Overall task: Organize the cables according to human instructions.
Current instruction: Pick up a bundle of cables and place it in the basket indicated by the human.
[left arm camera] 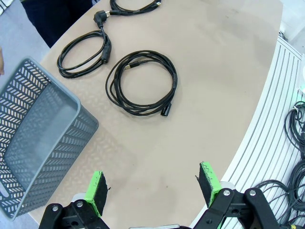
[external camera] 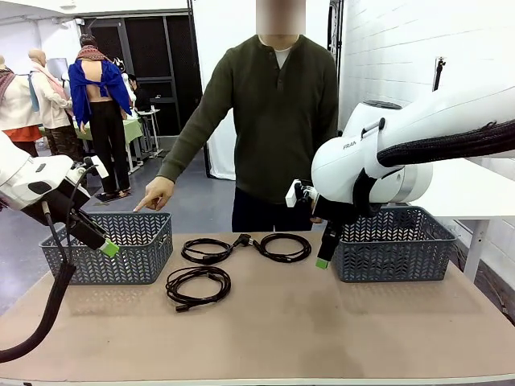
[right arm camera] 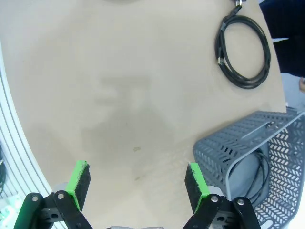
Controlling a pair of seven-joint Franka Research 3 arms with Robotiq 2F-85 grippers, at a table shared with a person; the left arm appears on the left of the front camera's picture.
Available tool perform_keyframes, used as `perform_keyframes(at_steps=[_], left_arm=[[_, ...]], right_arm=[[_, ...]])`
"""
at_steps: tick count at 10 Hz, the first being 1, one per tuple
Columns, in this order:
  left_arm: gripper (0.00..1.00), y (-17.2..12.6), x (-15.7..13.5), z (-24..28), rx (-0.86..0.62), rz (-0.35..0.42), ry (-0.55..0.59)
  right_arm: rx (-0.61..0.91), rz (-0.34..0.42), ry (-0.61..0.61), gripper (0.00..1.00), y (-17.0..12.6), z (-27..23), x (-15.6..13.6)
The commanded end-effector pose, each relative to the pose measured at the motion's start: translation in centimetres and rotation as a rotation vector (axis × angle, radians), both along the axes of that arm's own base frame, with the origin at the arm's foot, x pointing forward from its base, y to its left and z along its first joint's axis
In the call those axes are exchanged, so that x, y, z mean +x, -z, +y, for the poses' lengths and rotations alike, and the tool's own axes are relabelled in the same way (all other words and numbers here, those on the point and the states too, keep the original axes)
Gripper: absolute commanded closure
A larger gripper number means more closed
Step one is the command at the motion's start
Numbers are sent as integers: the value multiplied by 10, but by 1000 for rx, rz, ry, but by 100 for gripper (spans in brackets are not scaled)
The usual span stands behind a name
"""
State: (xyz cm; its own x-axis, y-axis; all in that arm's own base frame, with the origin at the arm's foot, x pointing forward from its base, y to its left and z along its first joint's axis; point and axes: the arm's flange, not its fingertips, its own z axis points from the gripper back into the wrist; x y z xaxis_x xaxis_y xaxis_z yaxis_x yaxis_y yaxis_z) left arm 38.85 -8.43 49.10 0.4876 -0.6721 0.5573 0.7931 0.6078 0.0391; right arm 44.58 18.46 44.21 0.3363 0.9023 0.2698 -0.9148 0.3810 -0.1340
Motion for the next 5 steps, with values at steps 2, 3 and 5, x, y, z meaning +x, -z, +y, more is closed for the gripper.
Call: perform_keyframes(at_steps=[2, 3, 5], left_arm=[[0, 2, 2, 3, -15, 1, 23], [0, 2, 2, 3, -15, 1, 23], [0, 2, 2, 3, -15, 1, 23]], right_arm=[[-8, 5, 2, 0, -1, 0, 1], [-8, 5, 2, 0, -1, 0, 1], [-8, 5, 2, 0, -1, 0, 1]])
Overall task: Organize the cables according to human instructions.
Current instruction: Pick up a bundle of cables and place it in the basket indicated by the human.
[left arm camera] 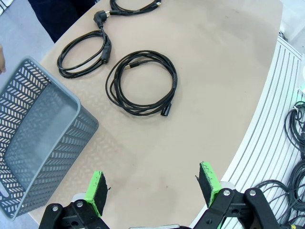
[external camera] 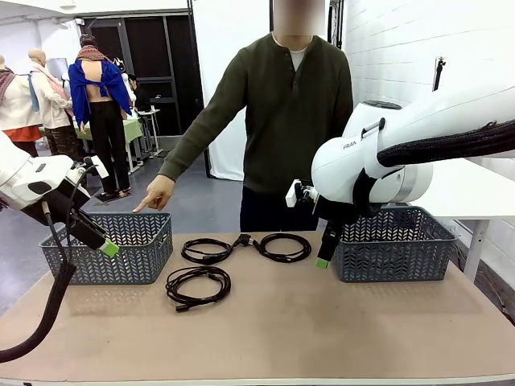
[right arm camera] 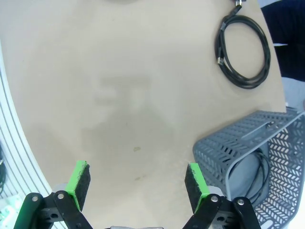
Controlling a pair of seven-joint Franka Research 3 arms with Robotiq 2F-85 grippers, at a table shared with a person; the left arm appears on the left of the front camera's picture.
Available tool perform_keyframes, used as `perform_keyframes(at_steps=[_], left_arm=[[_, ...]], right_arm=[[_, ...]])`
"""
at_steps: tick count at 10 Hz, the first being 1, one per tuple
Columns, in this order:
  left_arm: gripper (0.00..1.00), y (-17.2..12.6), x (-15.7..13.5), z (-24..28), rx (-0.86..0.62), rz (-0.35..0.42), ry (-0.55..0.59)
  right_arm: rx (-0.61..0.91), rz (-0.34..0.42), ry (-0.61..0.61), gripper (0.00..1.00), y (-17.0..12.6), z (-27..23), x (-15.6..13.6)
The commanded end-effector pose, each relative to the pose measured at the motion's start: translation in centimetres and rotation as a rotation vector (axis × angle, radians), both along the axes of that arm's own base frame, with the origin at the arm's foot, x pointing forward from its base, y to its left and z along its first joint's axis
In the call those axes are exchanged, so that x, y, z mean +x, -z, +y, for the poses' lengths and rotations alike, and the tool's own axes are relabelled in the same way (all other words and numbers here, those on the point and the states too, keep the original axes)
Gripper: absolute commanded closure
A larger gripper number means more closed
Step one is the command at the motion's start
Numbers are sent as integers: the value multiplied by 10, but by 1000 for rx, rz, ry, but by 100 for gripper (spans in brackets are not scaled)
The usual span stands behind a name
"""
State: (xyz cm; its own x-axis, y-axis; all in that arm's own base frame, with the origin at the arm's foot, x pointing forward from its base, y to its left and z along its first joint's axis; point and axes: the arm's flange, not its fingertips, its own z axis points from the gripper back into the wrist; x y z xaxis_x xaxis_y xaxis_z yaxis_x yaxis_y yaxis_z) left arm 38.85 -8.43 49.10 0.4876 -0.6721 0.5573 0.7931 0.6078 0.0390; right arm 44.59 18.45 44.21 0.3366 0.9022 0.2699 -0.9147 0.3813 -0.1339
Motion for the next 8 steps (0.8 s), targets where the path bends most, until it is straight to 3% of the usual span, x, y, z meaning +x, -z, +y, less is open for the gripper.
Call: perform_keyframes(at_steps=[1, 5, 8], left_arm=[[0, 2, 2, 3, -15, 1, 23], [0, 0, 0, 0, 0, 0, 0], [0, -13, 24, -39, 98, 44, 118]], right_arm=[[-8, 5, 2, 0, -1, 0, 1], [-8, 5, 2, 0, -1, 0, 1], [-8, 5, 2, 0, -1, 0, 1]])
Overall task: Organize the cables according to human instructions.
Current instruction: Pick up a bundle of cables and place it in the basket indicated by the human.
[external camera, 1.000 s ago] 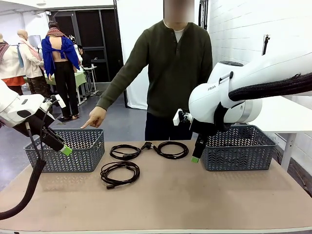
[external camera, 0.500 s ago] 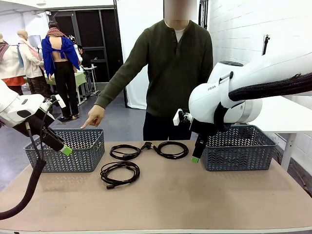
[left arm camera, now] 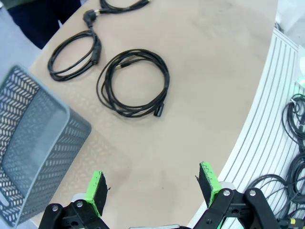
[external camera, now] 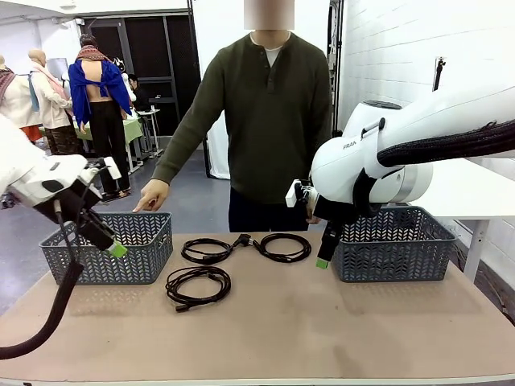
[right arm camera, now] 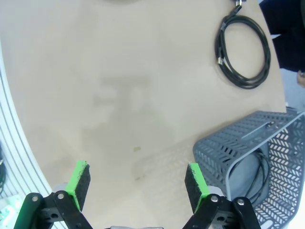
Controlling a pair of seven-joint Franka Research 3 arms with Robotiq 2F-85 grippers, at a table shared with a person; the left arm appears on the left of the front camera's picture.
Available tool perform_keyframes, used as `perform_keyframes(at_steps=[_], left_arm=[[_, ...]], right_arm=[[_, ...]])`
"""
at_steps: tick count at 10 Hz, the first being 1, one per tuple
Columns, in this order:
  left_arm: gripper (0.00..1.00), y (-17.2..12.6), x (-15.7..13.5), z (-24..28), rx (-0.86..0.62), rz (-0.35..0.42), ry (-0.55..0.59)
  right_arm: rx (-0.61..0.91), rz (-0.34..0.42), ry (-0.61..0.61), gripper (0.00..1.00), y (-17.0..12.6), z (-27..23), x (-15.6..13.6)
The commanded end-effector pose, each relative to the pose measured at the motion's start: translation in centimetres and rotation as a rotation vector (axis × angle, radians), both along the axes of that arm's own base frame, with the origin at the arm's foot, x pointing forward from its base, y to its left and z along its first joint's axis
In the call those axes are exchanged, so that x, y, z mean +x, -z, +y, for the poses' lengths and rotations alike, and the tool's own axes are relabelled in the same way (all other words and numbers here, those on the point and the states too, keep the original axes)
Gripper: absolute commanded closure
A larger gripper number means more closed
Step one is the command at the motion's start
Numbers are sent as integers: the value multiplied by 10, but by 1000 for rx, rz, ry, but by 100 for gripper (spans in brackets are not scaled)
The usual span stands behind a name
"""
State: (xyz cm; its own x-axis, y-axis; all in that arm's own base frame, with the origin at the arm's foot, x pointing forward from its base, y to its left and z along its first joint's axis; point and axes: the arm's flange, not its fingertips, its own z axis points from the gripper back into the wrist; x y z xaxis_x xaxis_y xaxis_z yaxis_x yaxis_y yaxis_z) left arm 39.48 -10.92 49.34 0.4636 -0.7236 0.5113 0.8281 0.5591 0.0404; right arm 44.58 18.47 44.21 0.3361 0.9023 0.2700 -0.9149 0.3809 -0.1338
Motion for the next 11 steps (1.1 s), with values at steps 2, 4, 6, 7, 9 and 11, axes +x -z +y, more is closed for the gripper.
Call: perform_keyframes(at_steps=[2, 4, 6, 7, 9, 11], left_arm=[[0, -10, 35, -54, 141, 22, 143], [0, 1, 53, -94, 223, 39, 202], [0, 20, 68, -132, 279, 26, 228], [0, 30, 72, -145, 289, 33, 227], [0, 47, 78, -159, 317, 67, 219], [0, 35, 78, -152, 313, 90, 198]], right_arm=[[-8, 5, 3, 0, -1, 0, 1], [-8, 5, 3, 0, -1, 0, 1], [-8, 5, 3, 0, -1, 0, 1], [-8, 5, 3, 0, -1, 0, 1], [-8, 5, 3, 0, -1, 0, 1], [-8, 5, 3, 0, -1, 0, 1]])
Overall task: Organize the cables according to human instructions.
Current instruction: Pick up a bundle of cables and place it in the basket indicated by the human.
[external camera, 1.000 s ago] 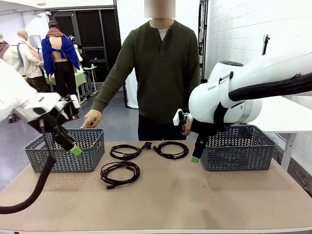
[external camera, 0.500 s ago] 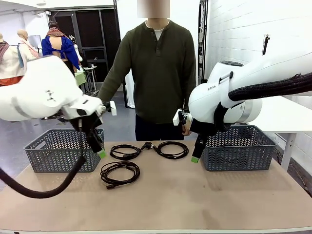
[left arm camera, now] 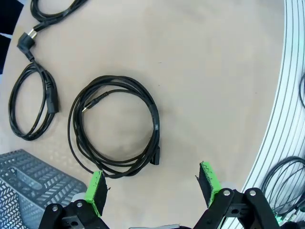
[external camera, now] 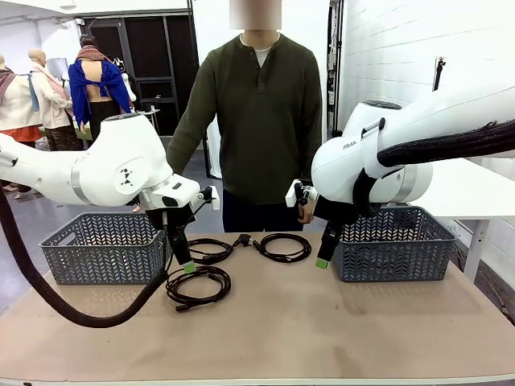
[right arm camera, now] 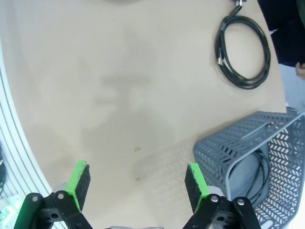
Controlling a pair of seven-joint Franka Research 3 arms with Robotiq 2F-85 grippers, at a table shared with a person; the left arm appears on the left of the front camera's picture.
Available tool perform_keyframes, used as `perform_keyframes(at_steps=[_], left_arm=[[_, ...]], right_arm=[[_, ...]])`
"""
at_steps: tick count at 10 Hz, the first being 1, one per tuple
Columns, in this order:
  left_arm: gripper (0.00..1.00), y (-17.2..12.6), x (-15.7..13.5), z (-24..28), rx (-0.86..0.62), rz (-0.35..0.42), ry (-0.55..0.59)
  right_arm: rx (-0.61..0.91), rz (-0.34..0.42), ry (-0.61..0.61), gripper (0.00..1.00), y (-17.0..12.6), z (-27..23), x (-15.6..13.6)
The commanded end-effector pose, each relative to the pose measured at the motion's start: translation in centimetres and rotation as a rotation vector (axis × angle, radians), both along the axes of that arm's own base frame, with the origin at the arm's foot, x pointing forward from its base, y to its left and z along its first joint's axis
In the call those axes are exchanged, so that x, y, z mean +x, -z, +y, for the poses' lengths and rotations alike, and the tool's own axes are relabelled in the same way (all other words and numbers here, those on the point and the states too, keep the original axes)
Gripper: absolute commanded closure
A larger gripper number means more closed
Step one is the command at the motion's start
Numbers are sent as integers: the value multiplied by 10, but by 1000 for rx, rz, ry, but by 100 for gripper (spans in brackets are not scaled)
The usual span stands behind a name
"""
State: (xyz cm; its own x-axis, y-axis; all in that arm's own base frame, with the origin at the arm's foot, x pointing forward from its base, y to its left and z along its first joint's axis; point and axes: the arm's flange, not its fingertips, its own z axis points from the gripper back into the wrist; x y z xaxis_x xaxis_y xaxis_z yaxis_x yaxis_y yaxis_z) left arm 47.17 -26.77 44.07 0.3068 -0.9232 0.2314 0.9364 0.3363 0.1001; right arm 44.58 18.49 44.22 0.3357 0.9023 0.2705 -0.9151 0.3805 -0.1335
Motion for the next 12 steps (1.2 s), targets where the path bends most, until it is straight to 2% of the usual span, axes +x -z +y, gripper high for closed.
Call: perform_keyframes(at_steps=[1, 6, 7, 12], left_arm=[[0, 3, -2, -2, 0, -4, 16], [0, 1, -3, -5, 3, 4, 11], [0, 10, -5, -12, 56, -20, 0], [0, 66, 12, -45, 105, 43, 10]], right_arm=[[-9, 5, 3, 0, -1, 0, 1], [-9, 5, 3, 0, -1, 0, 1], [-9, 5, 3, 0, -1, 0, 1], [-9, 5, 3, 0, -1, 0, 1]])
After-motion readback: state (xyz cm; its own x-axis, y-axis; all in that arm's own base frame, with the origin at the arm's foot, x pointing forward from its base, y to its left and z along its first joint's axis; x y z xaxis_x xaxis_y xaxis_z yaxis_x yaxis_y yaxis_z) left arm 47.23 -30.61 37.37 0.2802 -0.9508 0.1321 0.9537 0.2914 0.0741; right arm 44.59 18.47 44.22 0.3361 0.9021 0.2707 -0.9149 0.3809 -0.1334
